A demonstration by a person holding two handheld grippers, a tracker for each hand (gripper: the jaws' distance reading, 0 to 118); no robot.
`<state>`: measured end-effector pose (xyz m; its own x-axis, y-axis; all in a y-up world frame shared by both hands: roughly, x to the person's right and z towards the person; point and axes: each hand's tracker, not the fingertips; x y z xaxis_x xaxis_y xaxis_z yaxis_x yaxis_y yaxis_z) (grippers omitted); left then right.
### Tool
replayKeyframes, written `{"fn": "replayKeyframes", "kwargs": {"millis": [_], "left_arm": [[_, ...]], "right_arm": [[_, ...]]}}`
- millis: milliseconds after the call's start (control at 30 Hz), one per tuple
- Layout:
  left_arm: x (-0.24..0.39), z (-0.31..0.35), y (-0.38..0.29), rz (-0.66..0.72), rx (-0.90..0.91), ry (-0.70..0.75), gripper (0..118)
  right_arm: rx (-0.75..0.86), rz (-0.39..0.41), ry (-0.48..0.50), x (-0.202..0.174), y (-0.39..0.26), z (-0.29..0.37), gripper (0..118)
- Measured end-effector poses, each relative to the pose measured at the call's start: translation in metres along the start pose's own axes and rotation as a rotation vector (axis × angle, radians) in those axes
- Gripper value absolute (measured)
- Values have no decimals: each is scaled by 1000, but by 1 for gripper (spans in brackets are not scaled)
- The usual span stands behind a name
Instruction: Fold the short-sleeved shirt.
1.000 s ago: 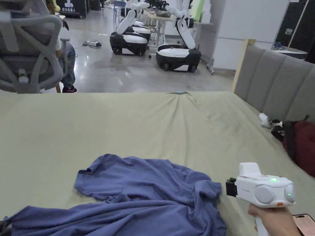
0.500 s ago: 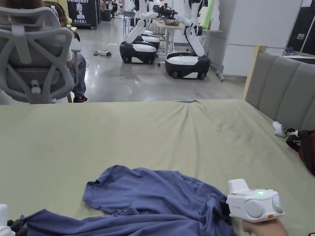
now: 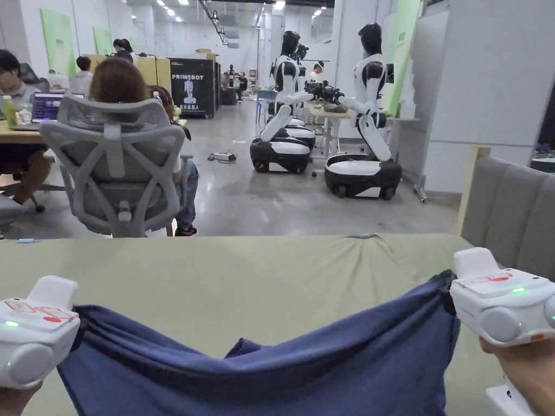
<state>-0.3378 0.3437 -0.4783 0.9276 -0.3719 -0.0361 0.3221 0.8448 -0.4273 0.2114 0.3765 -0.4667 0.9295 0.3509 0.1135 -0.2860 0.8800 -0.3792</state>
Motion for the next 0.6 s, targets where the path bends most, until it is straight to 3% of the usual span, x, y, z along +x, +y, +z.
{"fn": "replayKeyframes", "kwargs": {"millis": [233,600], "left_arm": [[-61,8,83,-38,129,195,0],[-97,-3,185,46,252,248,0]], "right_arm": [[152,65,-128,18,92,15,3],[282,61,-201,28,186,13,3]]}}
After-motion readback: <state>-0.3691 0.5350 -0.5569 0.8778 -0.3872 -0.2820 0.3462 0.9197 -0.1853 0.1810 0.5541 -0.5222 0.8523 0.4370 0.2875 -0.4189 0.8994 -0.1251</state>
